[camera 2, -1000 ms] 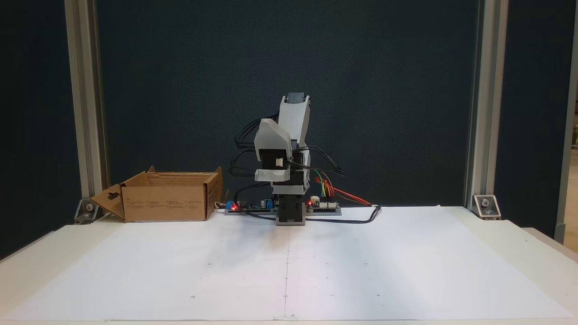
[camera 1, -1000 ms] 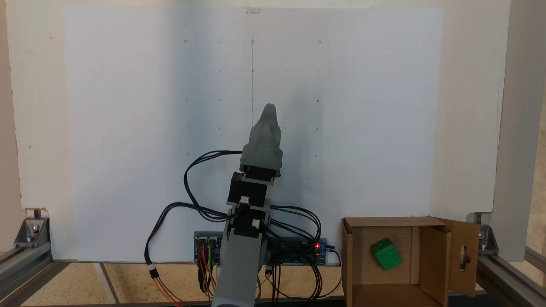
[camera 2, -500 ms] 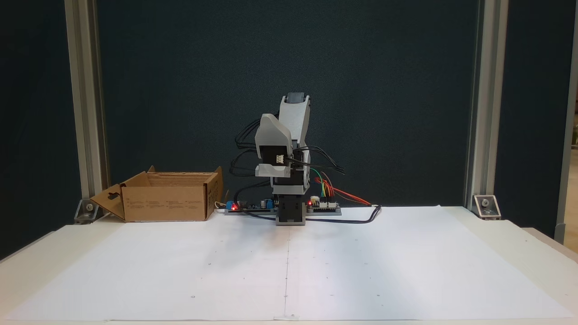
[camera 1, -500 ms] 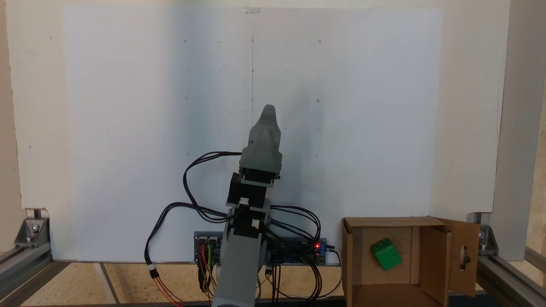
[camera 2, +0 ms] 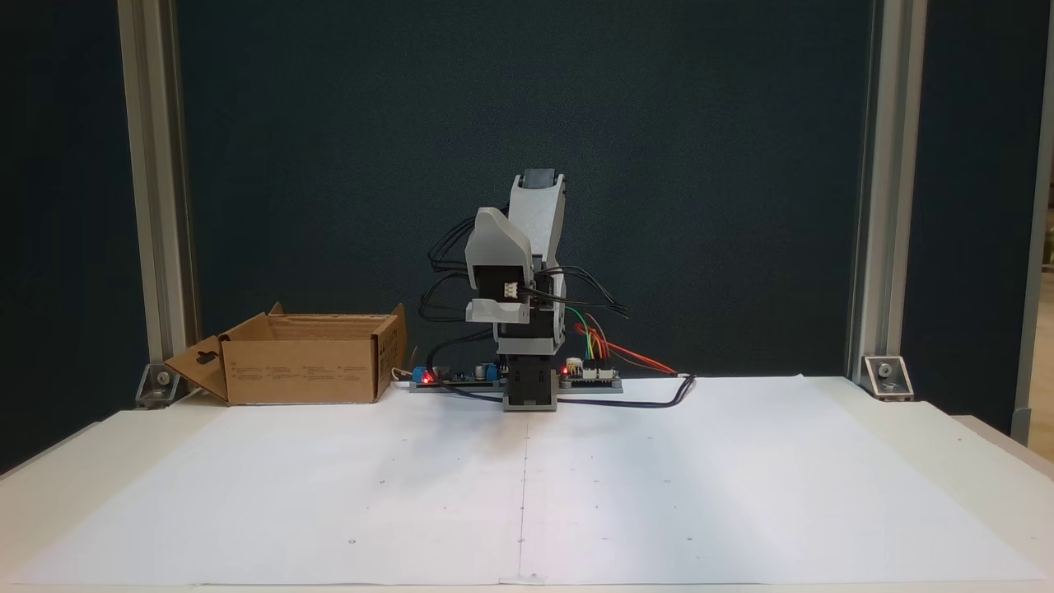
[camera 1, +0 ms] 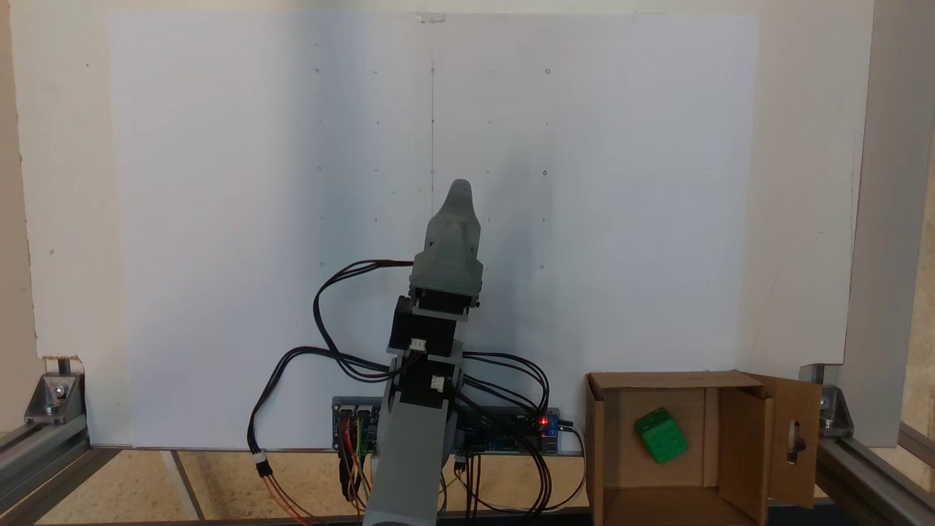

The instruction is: Grasp a green dice and put it in the bin.

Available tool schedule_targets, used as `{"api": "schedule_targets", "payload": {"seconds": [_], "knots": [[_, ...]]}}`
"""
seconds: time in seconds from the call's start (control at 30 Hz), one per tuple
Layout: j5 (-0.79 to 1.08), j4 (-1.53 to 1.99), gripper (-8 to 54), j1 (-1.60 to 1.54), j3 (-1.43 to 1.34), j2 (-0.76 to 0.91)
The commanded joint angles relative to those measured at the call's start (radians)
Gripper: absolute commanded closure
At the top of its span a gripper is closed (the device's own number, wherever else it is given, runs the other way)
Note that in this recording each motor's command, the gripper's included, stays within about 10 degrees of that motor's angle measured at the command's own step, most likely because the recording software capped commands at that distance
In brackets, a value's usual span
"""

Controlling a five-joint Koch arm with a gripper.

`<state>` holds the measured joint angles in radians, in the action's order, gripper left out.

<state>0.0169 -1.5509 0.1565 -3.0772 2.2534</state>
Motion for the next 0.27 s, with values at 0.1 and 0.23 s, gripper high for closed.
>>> {"api": "schedule_targets", "payload": {"seconds": [0.1, 0.23], "knots": [[0.031, -0.058, 1.0, -0.002, -0.051, 0.115], [0.031, -0.058, 0.9, -0.002, -0.051, 0.115]]}}
